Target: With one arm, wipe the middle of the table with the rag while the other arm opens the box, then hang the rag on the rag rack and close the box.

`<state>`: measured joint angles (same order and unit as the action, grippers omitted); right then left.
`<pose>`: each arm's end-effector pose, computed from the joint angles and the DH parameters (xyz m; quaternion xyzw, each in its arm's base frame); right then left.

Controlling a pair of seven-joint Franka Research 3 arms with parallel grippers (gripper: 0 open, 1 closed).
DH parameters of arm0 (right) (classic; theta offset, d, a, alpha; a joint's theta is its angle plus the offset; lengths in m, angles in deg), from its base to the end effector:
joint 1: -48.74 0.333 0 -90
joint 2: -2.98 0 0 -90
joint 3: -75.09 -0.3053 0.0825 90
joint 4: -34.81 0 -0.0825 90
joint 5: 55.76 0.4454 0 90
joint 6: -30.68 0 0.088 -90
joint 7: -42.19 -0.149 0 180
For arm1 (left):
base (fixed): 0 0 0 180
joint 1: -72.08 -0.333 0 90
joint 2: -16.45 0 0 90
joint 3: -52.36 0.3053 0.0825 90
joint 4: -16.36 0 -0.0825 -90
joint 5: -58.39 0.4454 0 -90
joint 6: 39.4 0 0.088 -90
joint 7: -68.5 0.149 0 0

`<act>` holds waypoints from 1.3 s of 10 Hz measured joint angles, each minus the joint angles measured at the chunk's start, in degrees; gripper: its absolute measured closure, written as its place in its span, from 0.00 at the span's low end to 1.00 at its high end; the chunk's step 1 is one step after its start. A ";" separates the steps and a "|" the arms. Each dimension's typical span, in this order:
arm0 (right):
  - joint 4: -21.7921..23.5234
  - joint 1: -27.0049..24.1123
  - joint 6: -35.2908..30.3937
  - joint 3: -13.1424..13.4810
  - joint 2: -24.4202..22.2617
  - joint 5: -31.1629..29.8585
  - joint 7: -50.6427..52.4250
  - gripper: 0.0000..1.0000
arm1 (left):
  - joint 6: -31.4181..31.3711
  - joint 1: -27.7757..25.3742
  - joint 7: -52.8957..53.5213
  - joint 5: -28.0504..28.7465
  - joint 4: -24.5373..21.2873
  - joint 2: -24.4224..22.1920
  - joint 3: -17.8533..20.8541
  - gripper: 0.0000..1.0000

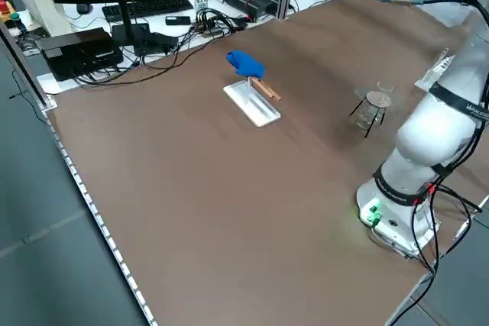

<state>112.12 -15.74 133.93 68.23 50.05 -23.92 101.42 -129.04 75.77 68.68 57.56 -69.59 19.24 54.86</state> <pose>0.4400 -0.5927 0.1510 -0.9332 0.1072 -0.1609 0.3028 0.6309 -0.0158 0.5786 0.9999 -0.0121 0.0078 0.0063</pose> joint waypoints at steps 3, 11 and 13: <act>-5.81 1.78 -7.29 -1.11 -0.43 -0.03 -4.01 0.96 | -0.07 0.01 0.00 0.00 0.00 0.01 -0.01 0.01; -5.77 14.87 -5.59 -1.70 -1.27 -0.43 -5.96 0.94 | -0.09 -0.01 0.00 0.00 0.00 0.03 0.00 0.01; -5.47 15.10 -2.40 -1.66 -0.46 -1.39 -5.89 0.93 | -0.09 0.00 0.00 0.00 0.00 0.03 0.00 0.01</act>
<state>106.65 -0.65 131.53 66.56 49.59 -25.30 95.53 -129.13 75.76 68.68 57.56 -69.59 19.28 54.86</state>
